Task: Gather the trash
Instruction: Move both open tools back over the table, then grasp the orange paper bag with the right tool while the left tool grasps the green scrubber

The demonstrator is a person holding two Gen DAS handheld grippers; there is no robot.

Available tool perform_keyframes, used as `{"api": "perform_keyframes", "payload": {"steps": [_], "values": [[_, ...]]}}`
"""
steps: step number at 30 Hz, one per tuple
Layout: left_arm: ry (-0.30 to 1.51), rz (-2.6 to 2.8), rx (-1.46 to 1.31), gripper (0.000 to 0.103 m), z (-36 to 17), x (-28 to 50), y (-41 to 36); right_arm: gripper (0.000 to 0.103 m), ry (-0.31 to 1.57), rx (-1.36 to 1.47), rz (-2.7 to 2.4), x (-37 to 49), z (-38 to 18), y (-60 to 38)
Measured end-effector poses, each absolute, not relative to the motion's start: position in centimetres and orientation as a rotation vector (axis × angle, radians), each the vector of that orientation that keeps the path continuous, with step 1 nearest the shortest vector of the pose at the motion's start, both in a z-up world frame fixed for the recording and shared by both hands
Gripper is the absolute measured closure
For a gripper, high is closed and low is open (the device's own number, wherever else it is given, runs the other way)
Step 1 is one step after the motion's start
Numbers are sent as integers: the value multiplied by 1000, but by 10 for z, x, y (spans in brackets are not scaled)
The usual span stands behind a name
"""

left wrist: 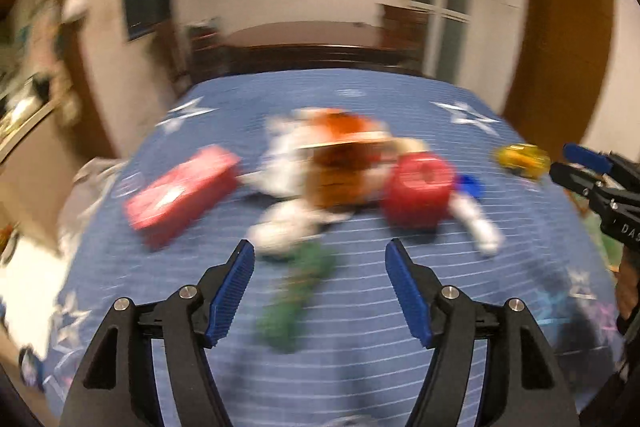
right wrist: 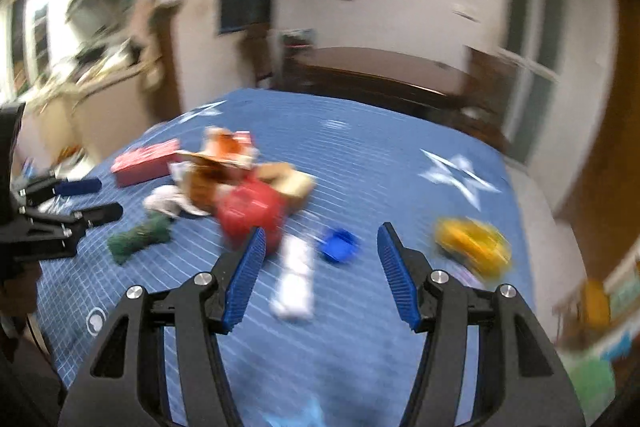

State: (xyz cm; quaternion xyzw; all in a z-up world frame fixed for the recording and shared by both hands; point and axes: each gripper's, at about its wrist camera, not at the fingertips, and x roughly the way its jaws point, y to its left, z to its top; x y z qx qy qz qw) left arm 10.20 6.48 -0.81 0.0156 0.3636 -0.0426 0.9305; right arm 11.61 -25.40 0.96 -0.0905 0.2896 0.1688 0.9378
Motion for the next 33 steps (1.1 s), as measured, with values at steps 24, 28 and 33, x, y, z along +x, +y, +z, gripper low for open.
{"api": "perform_keyframes", "payload": {"steps": [24, 28, 33], "values": [[870, -308, 30, 34, -55, 113, 115, 95, 682, -595, 543, 200, 2, -110], [889, -385, 18, 34, -59, 123, 103, 95, 596, -478, 547, 167, 35, -130], [944, -396, 57, 45, -76, 144, 81, 95, 564, -326, 530, 122, 52, -168]]}}
